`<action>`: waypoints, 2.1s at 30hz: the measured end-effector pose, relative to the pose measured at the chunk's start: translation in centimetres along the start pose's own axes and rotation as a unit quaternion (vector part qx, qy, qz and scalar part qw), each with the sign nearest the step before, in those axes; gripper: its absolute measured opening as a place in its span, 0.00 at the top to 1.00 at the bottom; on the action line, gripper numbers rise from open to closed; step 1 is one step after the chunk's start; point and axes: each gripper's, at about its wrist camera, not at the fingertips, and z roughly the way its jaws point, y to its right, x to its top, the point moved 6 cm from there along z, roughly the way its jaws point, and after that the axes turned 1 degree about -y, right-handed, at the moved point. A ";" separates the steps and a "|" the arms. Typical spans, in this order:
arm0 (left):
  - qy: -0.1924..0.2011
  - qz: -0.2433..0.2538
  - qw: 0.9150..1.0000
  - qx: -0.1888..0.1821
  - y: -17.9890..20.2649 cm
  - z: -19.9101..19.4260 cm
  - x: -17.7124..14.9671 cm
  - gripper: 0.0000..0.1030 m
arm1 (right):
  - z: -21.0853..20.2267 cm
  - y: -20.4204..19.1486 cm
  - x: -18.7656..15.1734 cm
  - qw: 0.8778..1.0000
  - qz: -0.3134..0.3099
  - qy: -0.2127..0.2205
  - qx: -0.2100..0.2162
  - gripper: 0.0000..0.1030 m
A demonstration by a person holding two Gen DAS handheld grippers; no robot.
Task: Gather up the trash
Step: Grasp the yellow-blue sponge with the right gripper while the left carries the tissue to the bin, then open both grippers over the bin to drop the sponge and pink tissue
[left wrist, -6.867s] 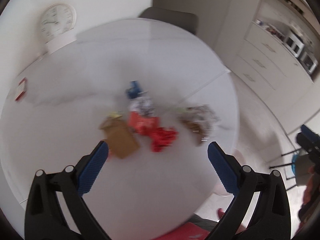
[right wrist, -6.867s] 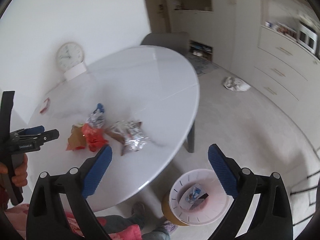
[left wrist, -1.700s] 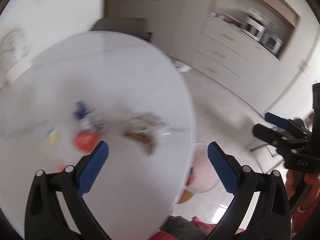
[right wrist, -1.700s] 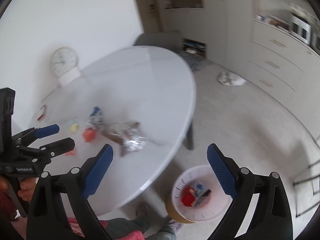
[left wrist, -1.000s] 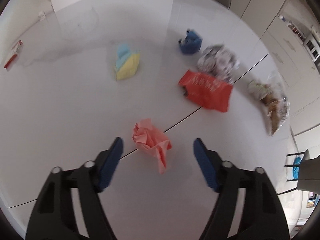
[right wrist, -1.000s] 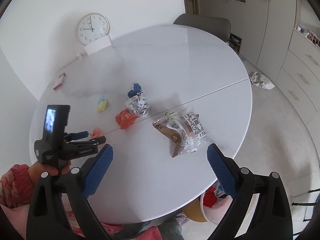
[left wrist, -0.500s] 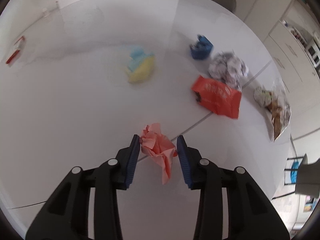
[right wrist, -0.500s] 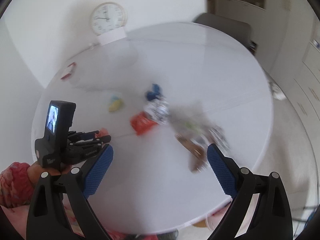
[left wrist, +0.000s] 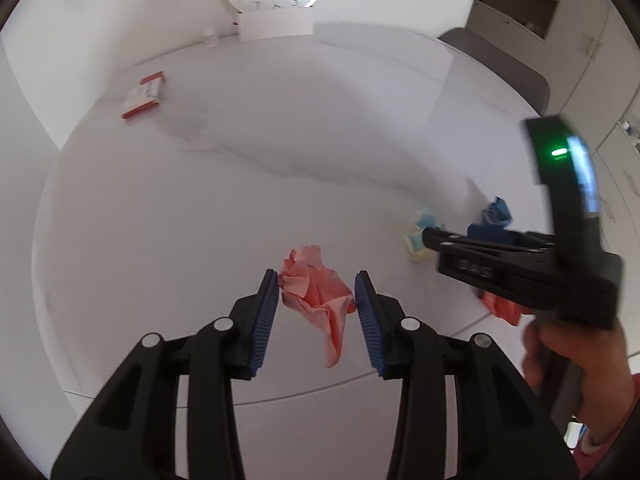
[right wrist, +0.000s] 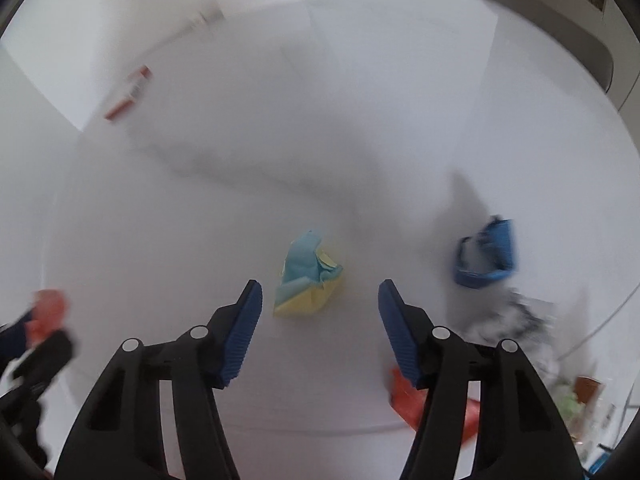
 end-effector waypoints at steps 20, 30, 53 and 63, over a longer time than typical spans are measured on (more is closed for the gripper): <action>0.010 0.117 0.988 -0.098 11.4 -3.6 -0.5 0.62 | -15.3 10.8 -9.7 0.994 0.060 0.088 0.005 0.69; -0.034 0.276 0.931 -0.236 28.9 -7.7 -8.5 0.62 | -20.0 26.9 -29.9 0.960 0.250 0.065 -0.107 0.68; -0.147 0.462 0.838 -0.251 50.5 -4.7 -22.5 0.60 | -21.9 39.2 -44.0 0.890 0.434 0.075 -0.121 0.15; -0.203 0.452 0.835 -0.239 53.0 -1.1 -26.2 0.23 | -23.0 39.6 -45.5 0.886 0.441 0.083 -0.120 0.15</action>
